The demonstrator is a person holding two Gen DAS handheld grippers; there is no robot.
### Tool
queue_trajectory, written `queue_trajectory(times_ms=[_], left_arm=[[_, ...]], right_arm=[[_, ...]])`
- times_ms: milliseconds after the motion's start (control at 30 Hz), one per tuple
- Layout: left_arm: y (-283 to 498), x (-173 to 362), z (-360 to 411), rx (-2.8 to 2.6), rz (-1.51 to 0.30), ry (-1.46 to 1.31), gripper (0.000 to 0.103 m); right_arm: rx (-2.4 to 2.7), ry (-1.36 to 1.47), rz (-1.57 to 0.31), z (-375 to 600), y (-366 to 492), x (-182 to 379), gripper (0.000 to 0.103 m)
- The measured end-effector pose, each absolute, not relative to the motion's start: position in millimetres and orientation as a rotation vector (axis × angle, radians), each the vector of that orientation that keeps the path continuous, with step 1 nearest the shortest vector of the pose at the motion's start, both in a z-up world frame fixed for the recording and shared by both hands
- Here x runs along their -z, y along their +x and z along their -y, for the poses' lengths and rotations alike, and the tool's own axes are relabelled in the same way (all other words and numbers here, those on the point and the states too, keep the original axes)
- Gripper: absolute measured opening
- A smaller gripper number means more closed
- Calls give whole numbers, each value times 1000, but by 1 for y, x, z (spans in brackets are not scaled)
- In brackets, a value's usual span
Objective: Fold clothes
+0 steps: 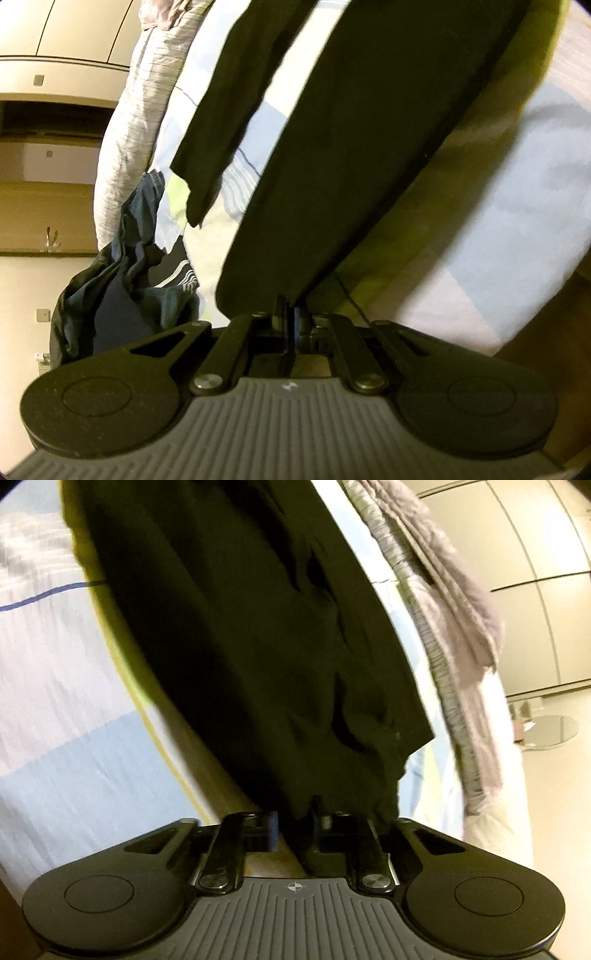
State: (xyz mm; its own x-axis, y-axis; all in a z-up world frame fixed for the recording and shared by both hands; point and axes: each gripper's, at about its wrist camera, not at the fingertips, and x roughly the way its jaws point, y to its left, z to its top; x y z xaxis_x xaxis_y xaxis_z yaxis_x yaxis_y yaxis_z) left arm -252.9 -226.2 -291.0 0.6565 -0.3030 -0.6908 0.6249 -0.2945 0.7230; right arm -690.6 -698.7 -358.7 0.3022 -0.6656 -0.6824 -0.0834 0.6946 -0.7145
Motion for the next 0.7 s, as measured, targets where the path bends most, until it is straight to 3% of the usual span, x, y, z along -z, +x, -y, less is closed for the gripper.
queue_trajectory(times_ms=[300, 567, 700], left_arm=[[-254, 207, 244, 870, -250, 1590, 3], [-215, 126, 322, 870, -263, 1548, 3], [-182, 121, 377, 922, -312, 1562, 3]], right_arm=[[428, -660, -1172, 695, -705, 278, 8], [404, -678, -1120, 735, -665, 194, 7], [360, -667, -1169, 771, -620, 179, 7]])
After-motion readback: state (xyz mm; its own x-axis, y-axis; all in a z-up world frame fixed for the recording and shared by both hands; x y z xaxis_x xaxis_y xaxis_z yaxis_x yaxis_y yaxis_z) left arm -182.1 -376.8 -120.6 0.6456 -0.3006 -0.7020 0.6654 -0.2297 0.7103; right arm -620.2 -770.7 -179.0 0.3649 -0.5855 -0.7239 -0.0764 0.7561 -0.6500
